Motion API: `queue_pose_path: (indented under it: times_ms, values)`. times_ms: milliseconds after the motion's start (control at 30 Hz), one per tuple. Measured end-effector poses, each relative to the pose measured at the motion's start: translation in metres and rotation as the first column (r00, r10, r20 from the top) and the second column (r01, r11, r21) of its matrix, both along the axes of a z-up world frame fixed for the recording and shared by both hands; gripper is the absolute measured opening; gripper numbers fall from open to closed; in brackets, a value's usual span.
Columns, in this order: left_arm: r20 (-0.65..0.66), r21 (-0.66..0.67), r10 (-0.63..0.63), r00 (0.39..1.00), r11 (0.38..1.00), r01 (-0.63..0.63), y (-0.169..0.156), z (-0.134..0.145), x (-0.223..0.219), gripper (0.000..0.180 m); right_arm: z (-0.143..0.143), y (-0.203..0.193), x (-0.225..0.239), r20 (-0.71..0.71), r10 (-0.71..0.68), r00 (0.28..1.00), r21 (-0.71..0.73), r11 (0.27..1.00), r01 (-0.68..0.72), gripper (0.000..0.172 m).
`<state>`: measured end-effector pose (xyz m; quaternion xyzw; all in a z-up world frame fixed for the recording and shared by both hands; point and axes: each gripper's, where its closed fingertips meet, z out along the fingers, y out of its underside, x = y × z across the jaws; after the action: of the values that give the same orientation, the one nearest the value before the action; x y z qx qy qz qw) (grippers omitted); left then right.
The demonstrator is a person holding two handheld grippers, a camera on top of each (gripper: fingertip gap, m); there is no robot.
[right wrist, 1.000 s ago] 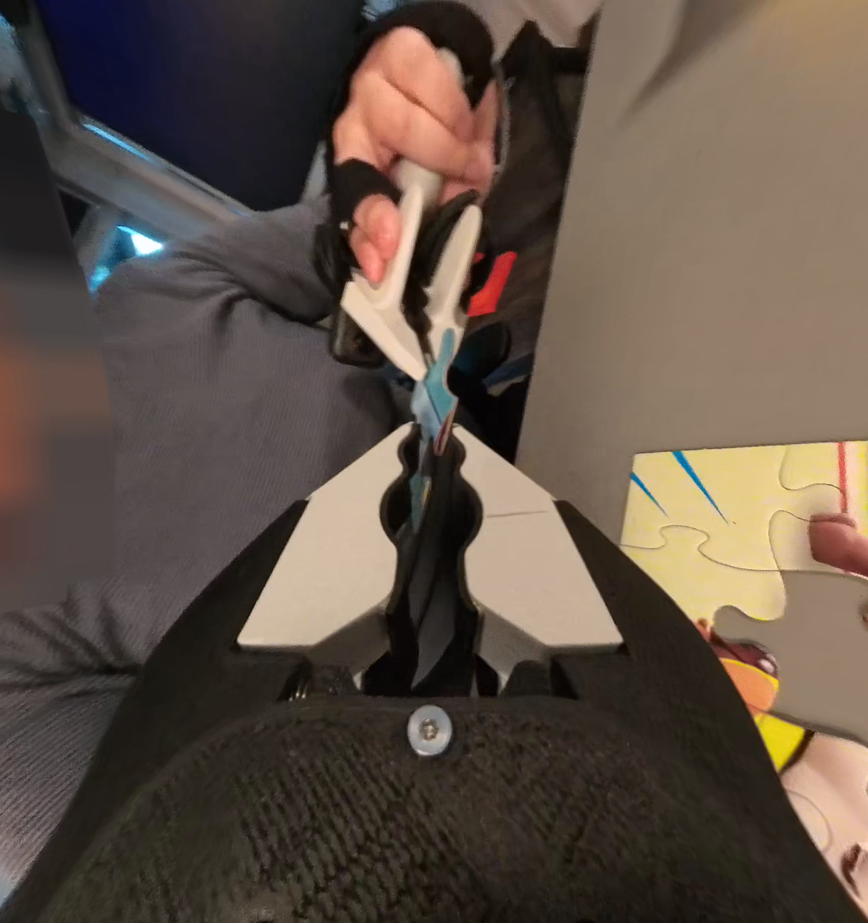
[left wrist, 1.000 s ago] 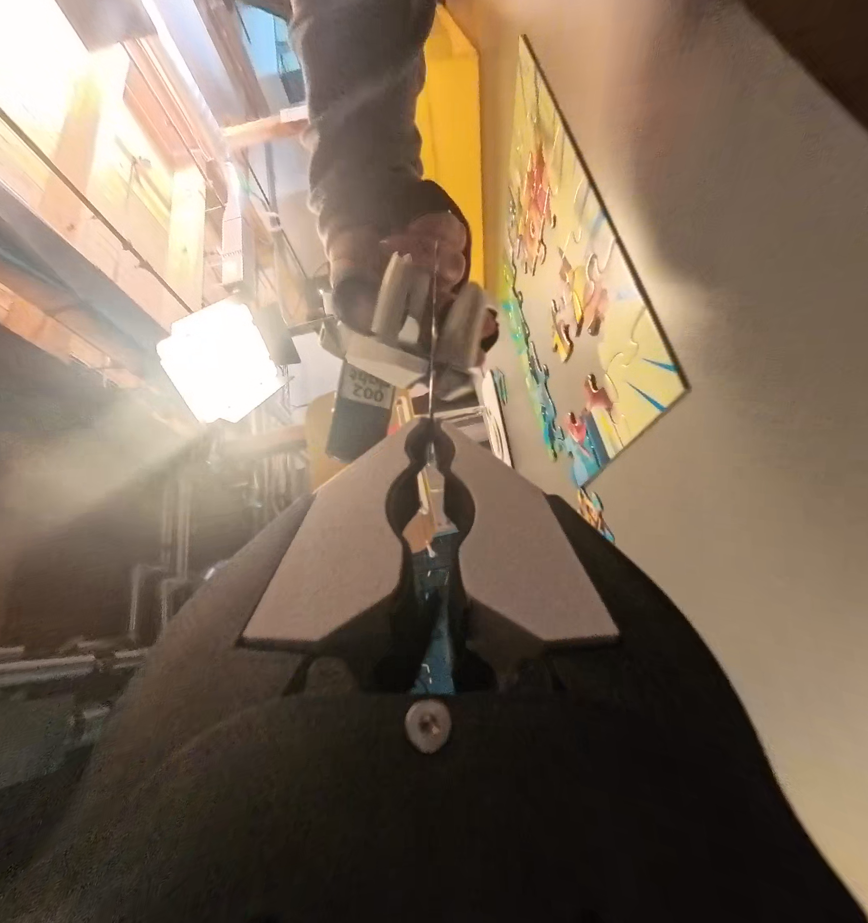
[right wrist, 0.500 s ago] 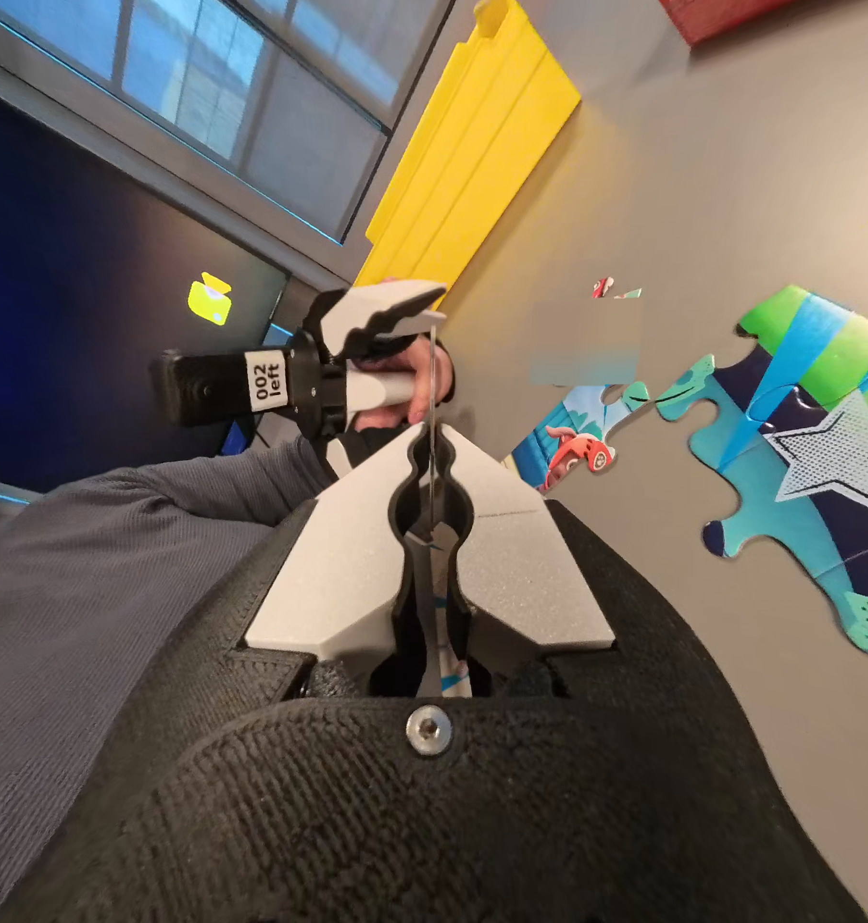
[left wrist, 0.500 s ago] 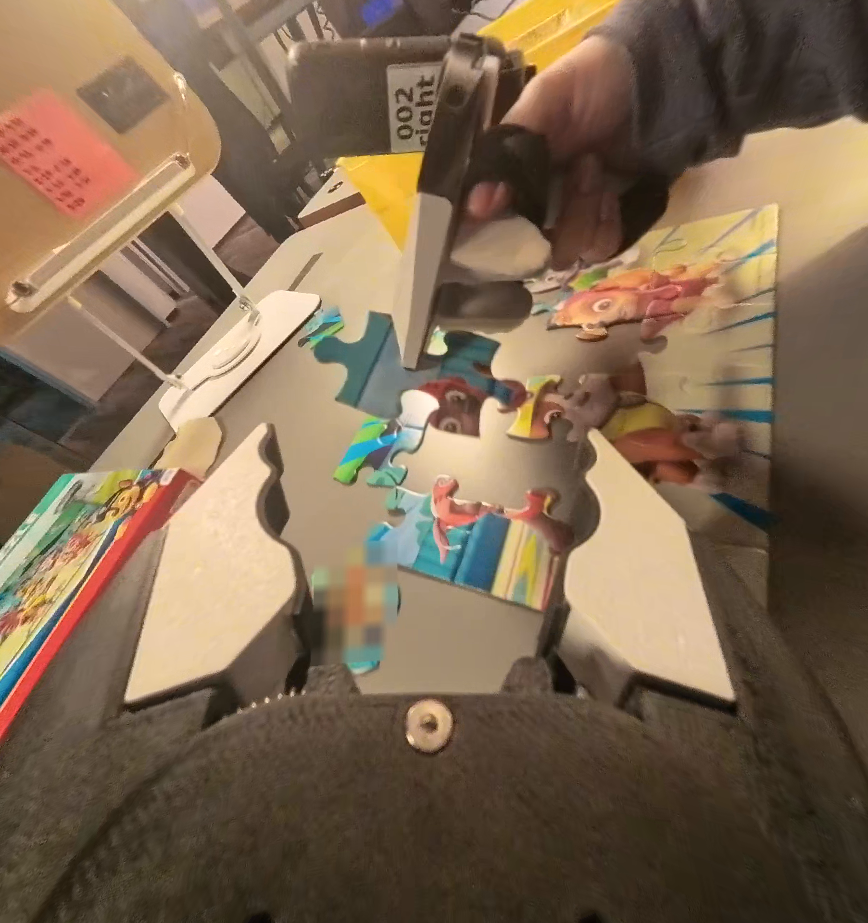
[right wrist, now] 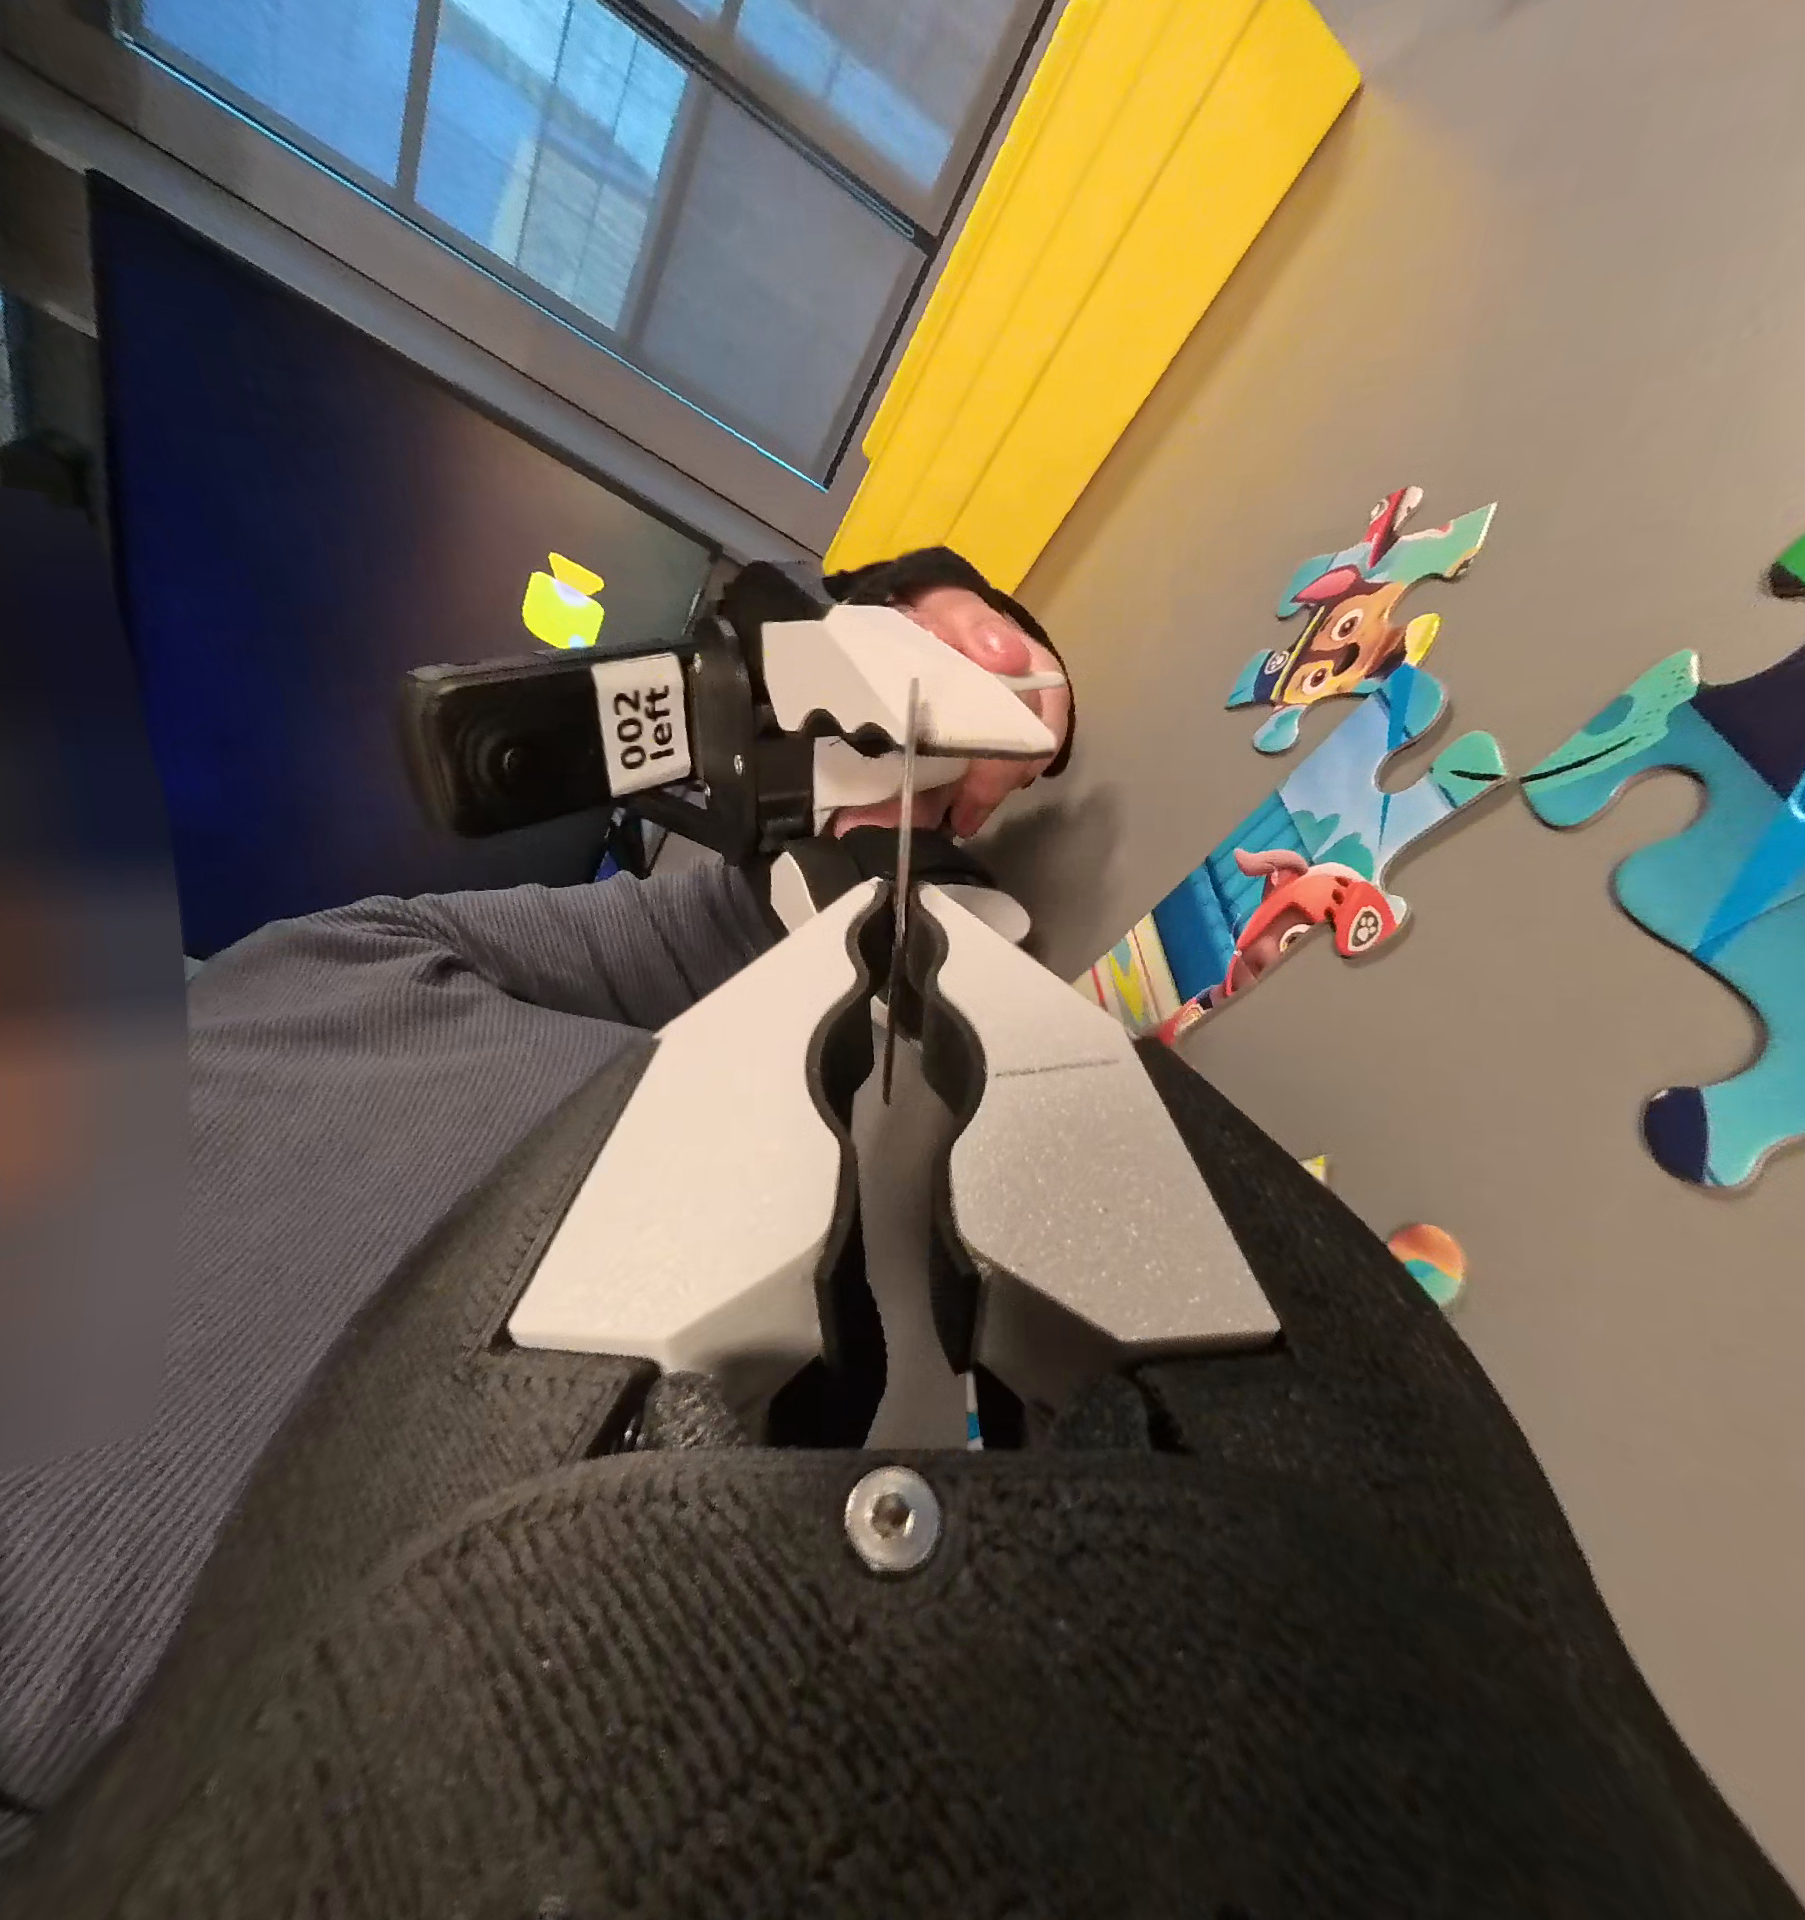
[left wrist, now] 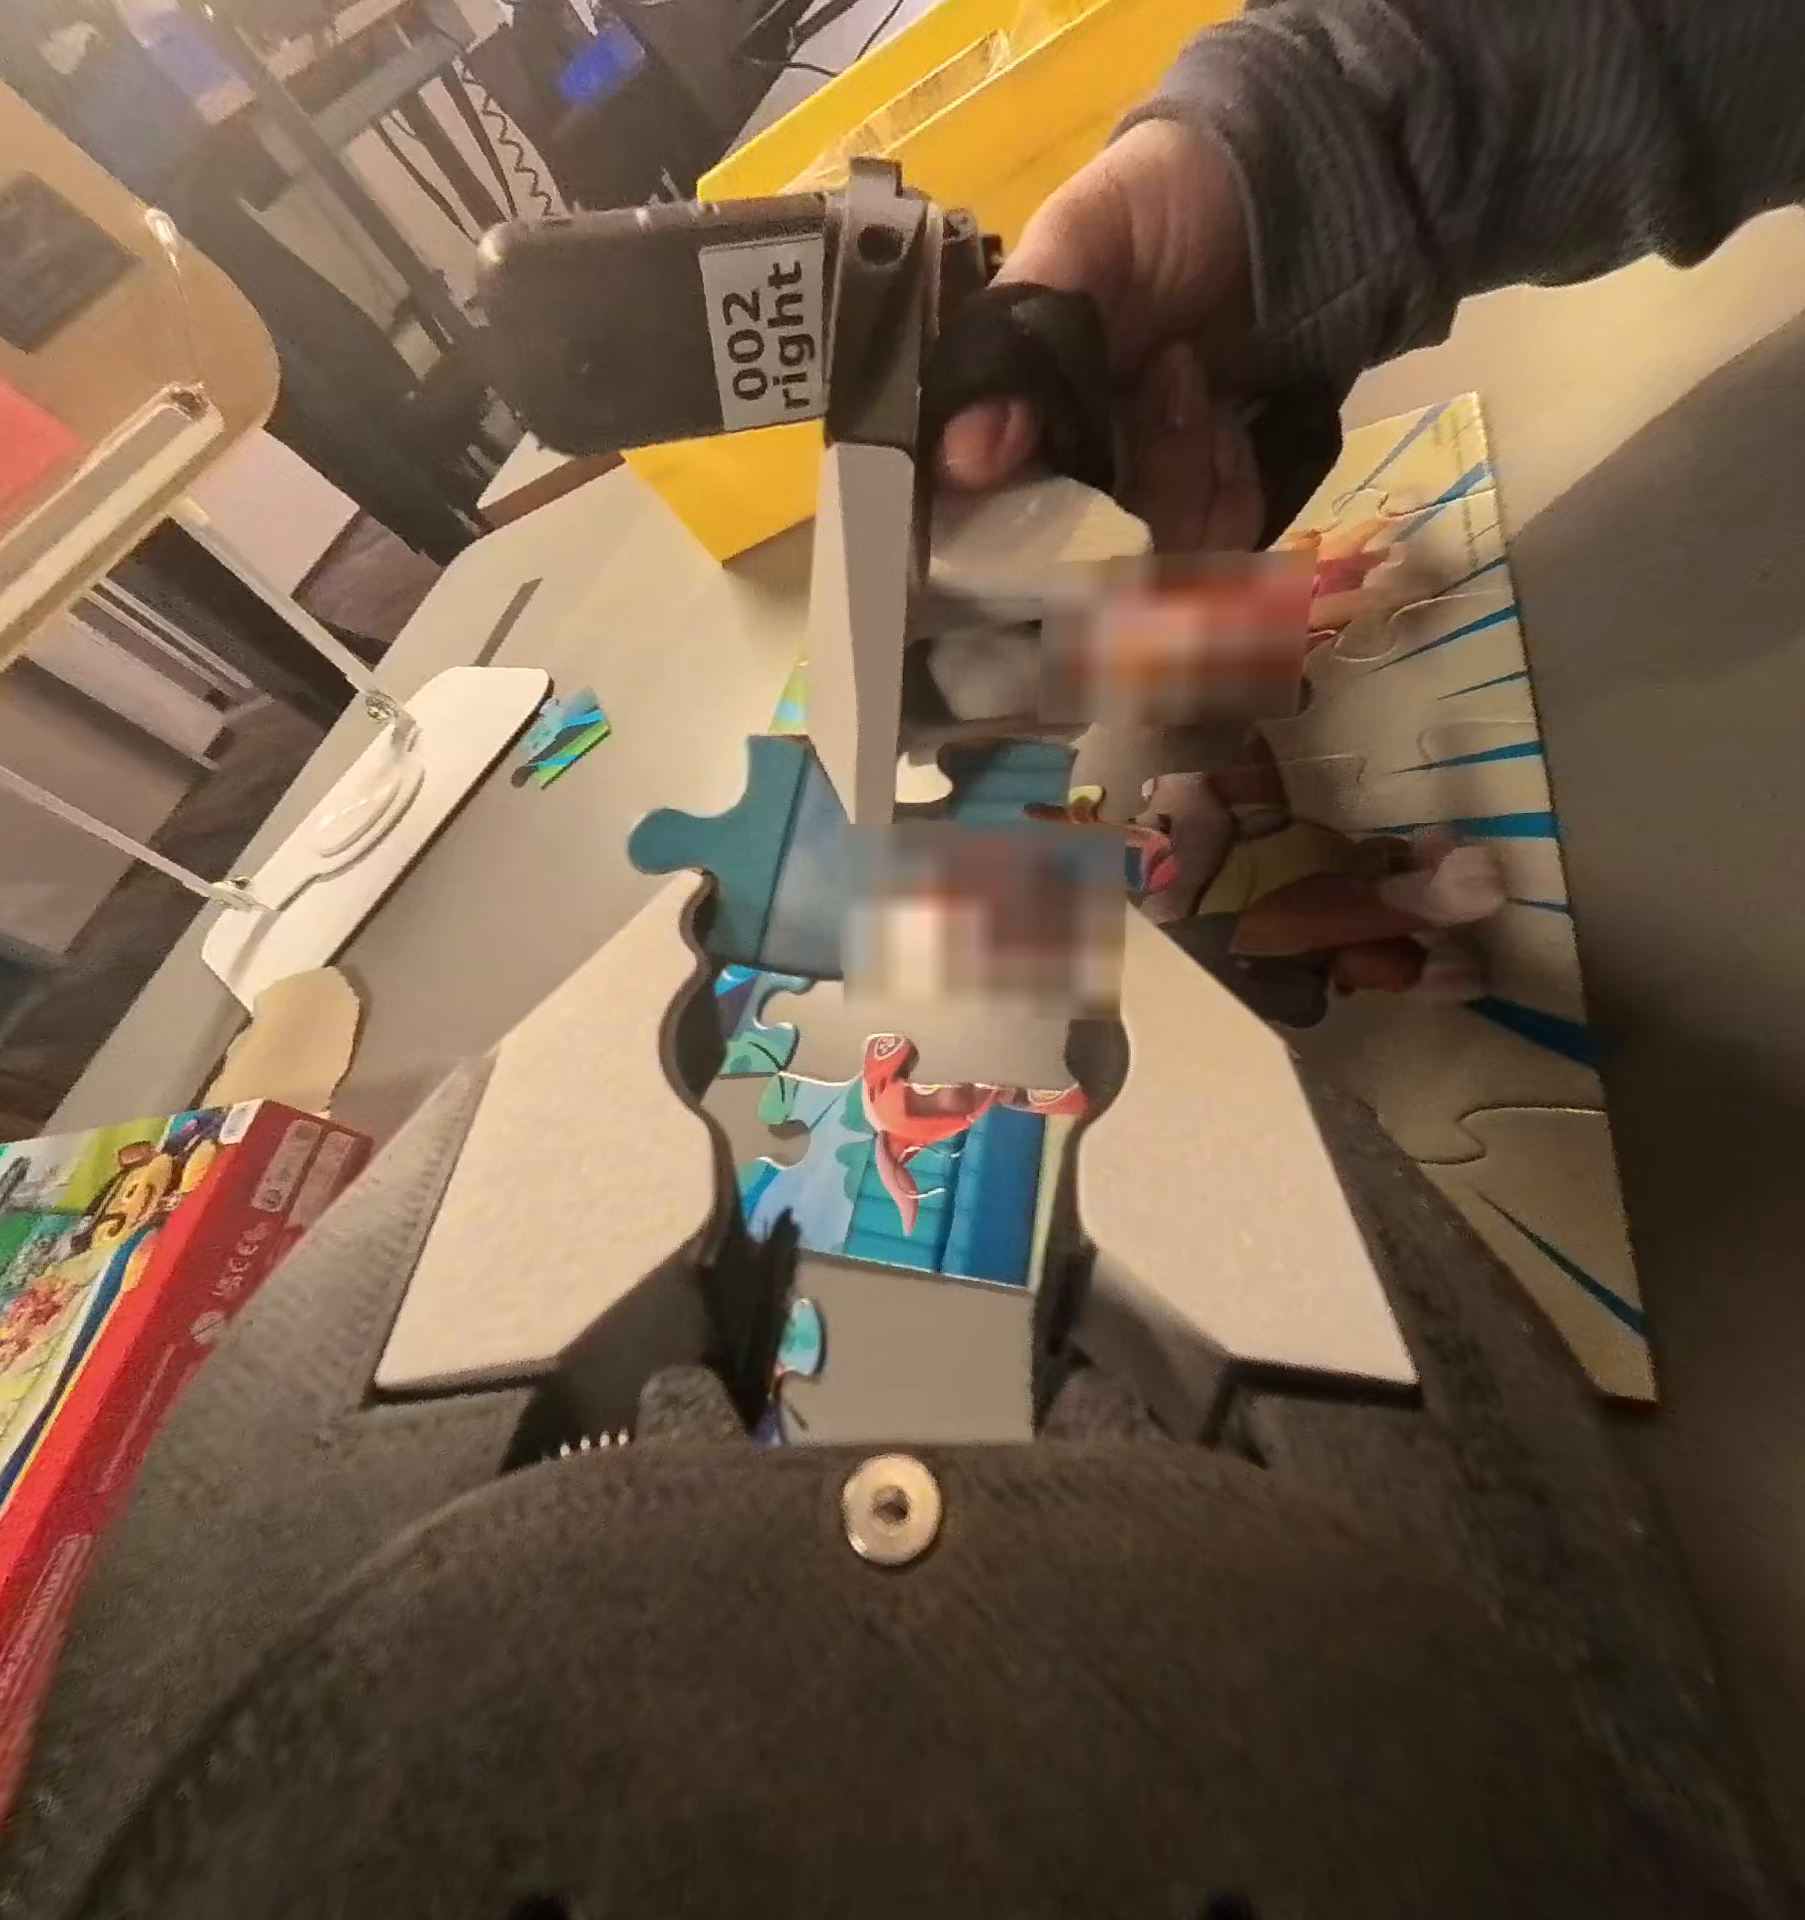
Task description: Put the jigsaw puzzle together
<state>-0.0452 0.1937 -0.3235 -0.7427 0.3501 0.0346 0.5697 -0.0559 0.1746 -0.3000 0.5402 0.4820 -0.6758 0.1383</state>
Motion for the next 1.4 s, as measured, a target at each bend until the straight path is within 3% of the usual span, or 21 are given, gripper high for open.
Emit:
queue_pose_path:
  times_ms: [133,200,233,300,367,433,500,600,833,967,1400]
  values:
    - [0.002,-0.01,0.009,1.0,1.0,-0.009,0.001,-0.004,-0.001,0.065,-0.01,0.007,0.0,0.02,-0.026,0.999,0.087,0.996,0.024,0.016]
    - [0.024,-0.018,0.025,0.999,1.0,-0.025,0.002,-0.003,-0.005,0.065,-0.013,0.015,-0.002,-0.028,-0.065,0.998,0.177,0.982,0.069,0.047]
    - [0.045,-0.027,0.036,0.998,0.999,-0.034,0.002,-0.003,-0.007,0.065,-0.012,0.019,-0.004,-0.1,-0.083,0.992,0.258,0.96,0.106,0.054]
    - [0.105,-0.058,0.051,0.993,0.997,-0.045,0.002,-0.002,-0.011,0.065,-0.013,0.03,-0.004,-0.269,-0.088,0.959,0.483,0.849,0.214,0.057]
    - [0.163,-0.101,0.061,0.985,0.994,-0.045,0.002,-0.003,-0.014,0.065,-0.011,0.03,0.0,-0.387,0.007,0.922,0.669,0.69,0.276,0.055]
    - [0.172,-0.114,0.044,0.984,0.993,-0.024,0.0,-0.006,-0.014,0.065,-0.008,0.024,0.003,-0.425,0.112,0.898,0.76,0.583,0.287,0.061]
    - [0.196,-0.132,0.018,0.981,0.991,0.009,-0.002,-0.007,-0.01,0.065,-0.002,0.013,0.007,-0.457,0.217,0.863,0.795,0.534,0.287,0.063]
    - [0.218,-0.156,0.0,0.976,0.987,0.035,-0.004,-0.009,-0.007,0.065,-0.004,0.006,0.011,-0.397,0.322,0.86,0.854,0.474,0.217,0.073]
    - [0.171,-0.171,-0.031,0.985,0.983,0.061,-0.007,-0.016,-0.002,0.065,-0.025,0.003,0.01,-0.162,0.457,0.875,0.966,0.256,0.045,0.07]
    - [0.143,-0.174,-0.036,0.989,0.983,0.061,-0.008,-0.019,-0.001,0.065,-0.028,0.003,0.007,-0.141,0.493,0.859,0.972,0.231,0.027,0.061]
    - [0.159,-0.21,0.007,0.987,0.977,0.027,-0.006,-0.023,-0.008,0.067,-0.033,0.008,0.003,-0.109,0.482,0.869,0.968,0.25,-0.017,0.06]
